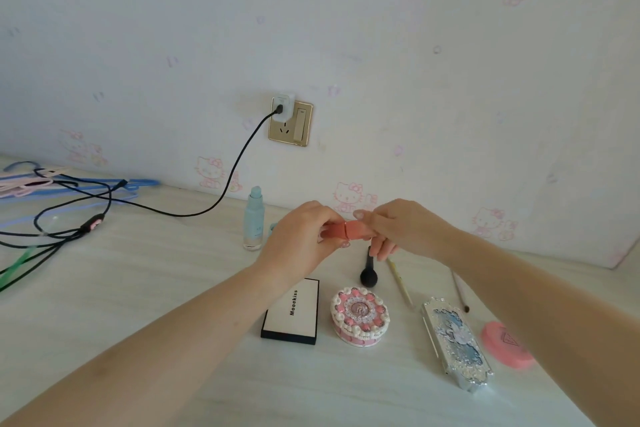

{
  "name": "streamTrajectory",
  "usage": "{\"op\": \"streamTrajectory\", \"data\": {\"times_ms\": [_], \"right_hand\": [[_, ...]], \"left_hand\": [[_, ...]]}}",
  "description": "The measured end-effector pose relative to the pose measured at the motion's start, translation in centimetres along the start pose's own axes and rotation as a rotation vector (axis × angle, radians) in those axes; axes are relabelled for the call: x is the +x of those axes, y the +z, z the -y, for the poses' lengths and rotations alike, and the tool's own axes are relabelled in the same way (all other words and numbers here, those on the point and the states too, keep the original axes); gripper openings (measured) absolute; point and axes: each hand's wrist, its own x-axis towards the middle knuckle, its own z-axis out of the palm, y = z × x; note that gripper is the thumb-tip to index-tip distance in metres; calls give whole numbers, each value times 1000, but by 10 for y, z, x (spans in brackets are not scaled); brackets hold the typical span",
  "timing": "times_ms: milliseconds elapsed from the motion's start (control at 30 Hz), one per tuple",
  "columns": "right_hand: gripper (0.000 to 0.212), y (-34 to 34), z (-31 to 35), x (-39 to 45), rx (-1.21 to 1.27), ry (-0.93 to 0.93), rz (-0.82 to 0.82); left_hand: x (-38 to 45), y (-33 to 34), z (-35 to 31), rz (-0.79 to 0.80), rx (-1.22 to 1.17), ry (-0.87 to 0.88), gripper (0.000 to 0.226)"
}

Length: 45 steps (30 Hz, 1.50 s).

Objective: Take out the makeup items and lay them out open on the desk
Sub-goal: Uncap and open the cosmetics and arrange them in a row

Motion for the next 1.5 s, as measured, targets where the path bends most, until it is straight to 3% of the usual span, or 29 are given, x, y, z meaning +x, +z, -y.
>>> {"op": "streamTrajectory", "data": {"times_ms": [133,233,300,467,567,700,867,1133,1233,1400,1500], "right_hand": [[9,-1,-6,-4,-76,-210,-112],[32,2,-6,-5,-75,-288,-117],[48,4,-2,-3,-87,-203,-105],[61,3,7,1,34,58,41],[46,3,5,-2,39,8,39],[19,2,0,-5,-127,-118,-158],[38,-1,-4,-8,-329,-258,-226],[14,2,-13,-6,-424,-249,-217],[12,7,-23,-2,-324,-204,-233],[17,30,-38,14,194,-44,-282],[21,47,-44,29,342,20,-256]], "left_hand": [[0,-5,-1,-13,23,-5,24],[-2,-6,-2,-20,16,-7,24],[-4,-6,-3,-23,19,0,23],[-6,-8,-2,-13,60,49,22],[-6,-10,0,4,95,73,23],[-4,-10,2,12,93,46,25],[-4,-8,11,15,25,-52,28],[-10,-6,24,25,-49,-162,22],[-12,3,33,2,-141,-258,18],[-9,23,51,60,-421,-520,21],[-8,33,61,64,-437,-579,19]]}}
